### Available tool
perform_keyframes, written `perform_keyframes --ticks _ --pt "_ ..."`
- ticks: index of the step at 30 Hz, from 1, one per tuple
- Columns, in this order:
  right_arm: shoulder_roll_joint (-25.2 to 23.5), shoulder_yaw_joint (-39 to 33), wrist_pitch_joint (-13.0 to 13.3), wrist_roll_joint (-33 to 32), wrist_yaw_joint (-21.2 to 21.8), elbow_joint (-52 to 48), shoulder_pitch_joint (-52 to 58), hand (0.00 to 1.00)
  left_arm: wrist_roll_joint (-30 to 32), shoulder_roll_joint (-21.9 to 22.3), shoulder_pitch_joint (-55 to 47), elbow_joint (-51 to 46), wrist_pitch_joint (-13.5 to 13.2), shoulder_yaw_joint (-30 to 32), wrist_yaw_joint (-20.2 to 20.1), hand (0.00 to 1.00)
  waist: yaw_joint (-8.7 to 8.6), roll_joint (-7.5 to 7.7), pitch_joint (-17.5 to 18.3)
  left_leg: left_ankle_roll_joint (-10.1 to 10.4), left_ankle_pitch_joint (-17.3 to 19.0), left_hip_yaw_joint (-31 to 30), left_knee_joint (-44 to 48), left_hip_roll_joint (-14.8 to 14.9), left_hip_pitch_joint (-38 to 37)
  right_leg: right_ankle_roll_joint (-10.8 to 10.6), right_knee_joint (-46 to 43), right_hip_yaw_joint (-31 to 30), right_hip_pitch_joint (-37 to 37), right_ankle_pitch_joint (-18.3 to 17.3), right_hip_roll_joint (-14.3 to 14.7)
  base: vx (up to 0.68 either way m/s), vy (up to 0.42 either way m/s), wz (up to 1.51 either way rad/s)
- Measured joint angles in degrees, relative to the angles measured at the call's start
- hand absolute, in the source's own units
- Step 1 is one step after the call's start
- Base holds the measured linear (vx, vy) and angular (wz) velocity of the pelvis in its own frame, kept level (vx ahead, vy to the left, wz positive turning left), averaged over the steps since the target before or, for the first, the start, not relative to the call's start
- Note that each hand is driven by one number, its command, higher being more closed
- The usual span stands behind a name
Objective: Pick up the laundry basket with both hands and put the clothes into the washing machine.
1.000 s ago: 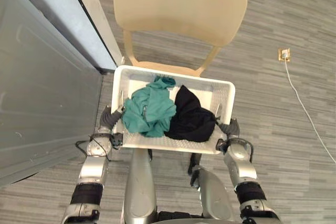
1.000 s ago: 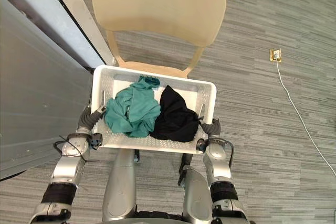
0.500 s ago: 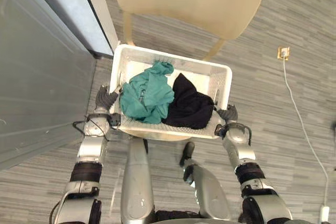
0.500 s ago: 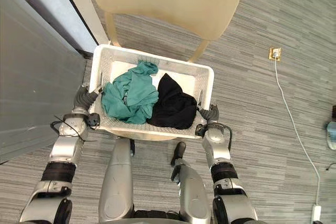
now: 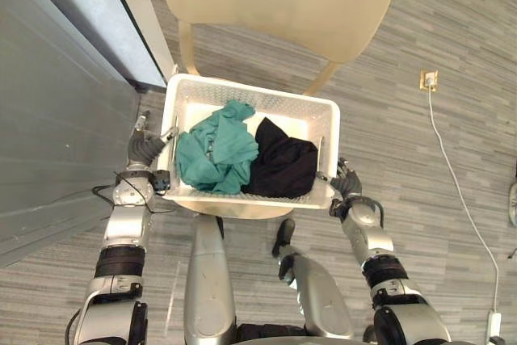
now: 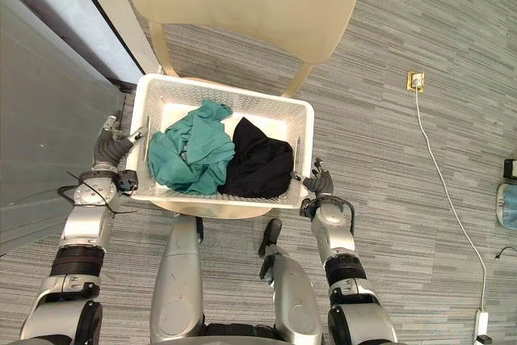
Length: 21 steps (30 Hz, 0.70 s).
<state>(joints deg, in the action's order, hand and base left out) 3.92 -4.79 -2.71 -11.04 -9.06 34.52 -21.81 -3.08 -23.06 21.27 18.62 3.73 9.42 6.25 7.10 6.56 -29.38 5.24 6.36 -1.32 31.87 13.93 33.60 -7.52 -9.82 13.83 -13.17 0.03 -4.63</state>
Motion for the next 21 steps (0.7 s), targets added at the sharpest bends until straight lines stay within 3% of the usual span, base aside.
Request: perform_keyframes --ticks 6,14,17,21 --pt "0.0 -2.7 0.0 0.2 1.6 -2.0 4.1 0.0 2.9 -1.0 -2.1 -5.0 0.1 0.3 0.0 0.0 0.19 0.0 0.0 0.1 -0.1 0.1 -1.1 0.0 -2.5 0.7 0.1 0.1 2.0 -0.4 0.1 -0.01 -0.024 0.04" --pt "0.1 -9.3 -0.1 0.4 5.7 -15.7 16.2 0.0 3.9 -0.7 -15.9 -21.4 -1.1 7.4 -3.5 0.0 0.16 -0.13 0.0 0.8 -0.4 1.0 -4.1 -0.2 -11.7 1.3 -2.5 0.1 8.3 -3.8 -0.6 0.01 -0.031 0.06" --pt "0.0 -10.9 0.1 0.4 7.0 -16.0 19.0 0.0 3.8 0.9 -20.7 -25.0 -2.5 9.3 -4.6 0.0 0.16 -0.5 0.3 1.6 -0.7 -0.1 -5.6 -0.6 -14.6 1.7 -4.4 1.1 10.2 -6.1 -0.9 -0.02 -0.07 0.28" --pt "-0.5 -13.8 0.1 0.4 6.9 -16.2 25.2 0.0 3.6 7.8 -23.9 -26.1 -3.2 8.5 -4.9 0.0 -0.07 -1.98 4.2 2.3 -3.9 -3.5 -10.0 -2.9 -14.6 2.2 -8.5 5.9 10.0 -9.6 -2.6 0.02 -0.104 0.65"
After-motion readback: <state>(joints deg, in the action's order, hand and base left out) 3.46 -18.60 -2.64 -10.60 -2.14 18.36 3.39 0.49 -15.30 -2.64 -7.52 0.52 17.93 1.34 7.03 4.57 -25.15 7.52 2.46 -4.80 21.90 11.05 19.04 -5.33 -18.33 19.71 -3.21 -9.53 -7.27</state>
